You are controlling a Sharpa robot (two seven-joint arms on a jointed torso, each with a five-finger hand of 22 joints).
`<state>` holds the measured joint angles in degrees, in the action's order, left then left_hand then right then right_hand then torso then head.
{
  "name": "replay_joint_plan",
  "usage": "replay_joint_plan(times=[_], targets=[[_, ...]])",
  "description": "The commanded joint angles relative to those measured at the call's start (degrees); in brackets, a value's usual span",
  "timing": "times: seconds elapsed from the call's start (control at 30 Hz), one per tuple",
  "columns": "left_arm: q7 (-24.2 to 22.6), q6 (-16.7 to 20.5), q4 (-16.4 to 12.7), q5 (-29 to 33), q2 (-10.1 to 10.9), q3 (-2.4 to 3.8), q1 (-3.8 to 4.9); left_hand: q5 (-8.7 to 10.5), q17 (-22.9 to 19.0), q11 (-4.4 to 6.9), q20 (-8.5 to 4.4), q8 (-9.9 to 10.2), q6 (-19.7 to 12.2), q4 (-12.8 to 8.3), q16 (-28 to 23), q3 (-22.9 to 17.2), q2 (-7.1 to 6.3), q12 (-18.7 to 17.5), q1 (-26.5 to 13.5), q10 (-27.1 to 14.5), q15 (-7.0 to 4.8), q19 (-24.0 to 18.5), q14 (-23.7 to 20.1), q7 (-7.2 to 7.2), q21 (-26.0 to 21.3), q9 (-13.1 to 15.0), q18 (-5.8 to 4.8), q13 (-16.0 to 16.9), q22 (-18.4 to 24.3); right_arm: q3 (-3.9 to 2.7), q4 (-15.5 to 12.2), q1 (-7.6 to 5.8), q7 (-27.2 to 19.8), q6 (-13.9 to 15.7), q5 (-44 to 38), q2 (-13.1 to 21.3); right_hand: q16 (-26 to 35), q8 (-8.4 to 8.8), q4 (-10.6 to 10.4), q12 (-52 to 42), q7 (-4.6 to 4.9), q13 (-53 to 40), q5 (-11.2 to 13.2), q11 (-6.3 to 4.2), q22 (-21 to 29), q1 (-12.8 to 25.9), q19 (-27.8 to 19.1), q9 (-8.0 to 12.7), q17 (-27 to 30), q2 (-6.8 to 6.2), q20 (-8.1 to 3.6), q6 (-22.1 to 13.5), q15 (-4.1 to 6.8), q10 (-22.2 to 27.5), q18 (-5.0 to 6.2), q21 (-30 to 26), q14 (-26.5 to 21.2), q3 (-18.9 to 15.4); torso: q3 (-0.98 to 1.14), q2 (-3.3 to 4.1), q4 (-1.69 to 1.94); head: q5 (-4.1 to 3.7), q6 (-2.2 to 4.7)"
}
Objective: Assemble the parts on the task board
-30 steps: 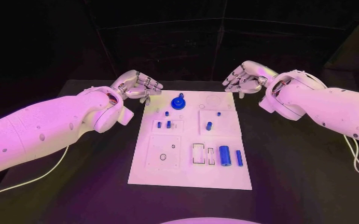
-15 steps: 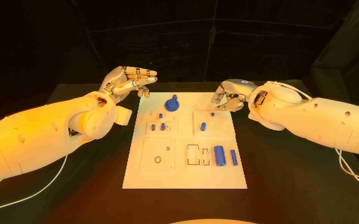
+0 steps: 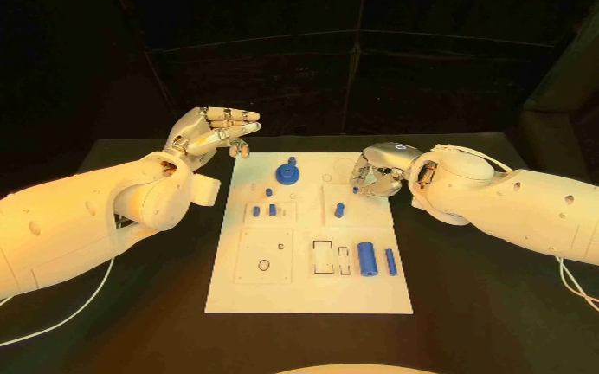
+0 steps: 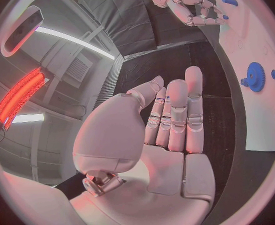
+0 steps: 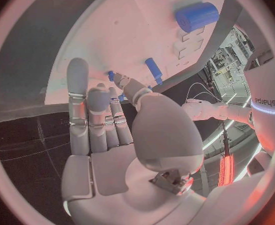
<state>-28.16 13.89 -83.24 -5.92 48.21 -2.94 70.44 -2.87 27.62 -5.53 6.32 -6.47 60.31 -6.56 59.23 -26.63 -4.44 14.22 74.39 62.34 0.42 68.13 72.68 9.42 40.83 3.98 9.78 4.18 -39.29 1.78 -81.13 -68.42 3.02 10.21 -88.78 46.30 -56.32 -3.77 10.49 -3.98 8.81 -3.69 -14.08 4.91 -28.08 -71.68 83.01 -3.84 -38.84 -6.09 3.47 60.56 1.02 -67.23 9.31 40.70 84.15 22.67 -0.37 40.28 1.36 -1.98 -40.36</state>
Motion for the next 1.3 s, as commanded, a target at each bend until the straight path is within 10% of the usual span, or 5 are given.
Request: replay_joint_plan(times=[0.03, 0.73, 1.3], targets=[[-1.58, -0.79, -0.10, 0.97, -0.02, 0.04, 0.05, 0.04, -0.05, 0.14, -0.07, -0.24, 0.40, -0.09, -0.32, 0.30, 0.06, 0.35, -0.38, 0.19, 0.05, -0.42, -0.43, -0.11, -0.27, -0.01, 0.72, 0.06, 0.08, -0.02, 0.05, 0.10, 0.18, -1.39, -1.02, -0.25, -1.24, -0.04, -0.07, -0.42, 0.00, 0.05, 0.40, -0.06, -1.46, -0.27, -0.35, -0.11, -1.20, -0.09, 0.11, -0.25, -0.44, 0.37, -0.87, 1.45, 1.14, 0.62, 0.03, 0.01, -0.01, 0.10, -0.03], [-1.04, -1.06, 0.19, 0.98, -0.06, 0.04, 0.01, 0.04, -0.20, 0.11, -0.07, -0.23, 0.36, -0.11, -0.39, 0.47, 0.02, 0.40, -0.40, 0.11, 0.05, -0.45, -0.51, -0.05, -0.35, -0.03, 0.71, 0.05, 0.13, -0.01, 1.23, 1.37, 1.88, -3.26, -4.66, -1.98, -10.73, -1.23, 0.35, -2.21, -0.86, -0.36, 3.76, -1.21, -17.73, -2.20, 0.33, -0.65, -11.19, 1.89, 0.19, 4.01, 0.47, -4.09, -2.15, 16.34, 1.62, 4.55, -0.01, 0.01, 0.00, 0.05, -0.56], [-0.52, -1.80, 0.57, 0.98, -0.04, 0.04, -0.01, 0.05, -0.38, 0.05, -0.06, -0.20, 0.27, -0.10, -0.47, 0.61, 0.07, 0.45, -0.41, -0.03, 0.08, -0.48, -0.61, 0.03, -0.45, -0.05, 0.70, 0.02, 0.19, -0.03, -0.48, 1.89, 5.07, 1.55, -9.12, -1.56, -12.60, -1.74, 0.36, -2.56, -1.62, -0.71, 5.60, -2.11, -23.08, -3.03, 0.04, -0.94, -12.25, 2.57, -0.04, 6.69, 1.14, -6.64, -2.46, 21.34, 1.13, 5.70, 0.10, -0.03, -0.06, 0.04, -0.72]])
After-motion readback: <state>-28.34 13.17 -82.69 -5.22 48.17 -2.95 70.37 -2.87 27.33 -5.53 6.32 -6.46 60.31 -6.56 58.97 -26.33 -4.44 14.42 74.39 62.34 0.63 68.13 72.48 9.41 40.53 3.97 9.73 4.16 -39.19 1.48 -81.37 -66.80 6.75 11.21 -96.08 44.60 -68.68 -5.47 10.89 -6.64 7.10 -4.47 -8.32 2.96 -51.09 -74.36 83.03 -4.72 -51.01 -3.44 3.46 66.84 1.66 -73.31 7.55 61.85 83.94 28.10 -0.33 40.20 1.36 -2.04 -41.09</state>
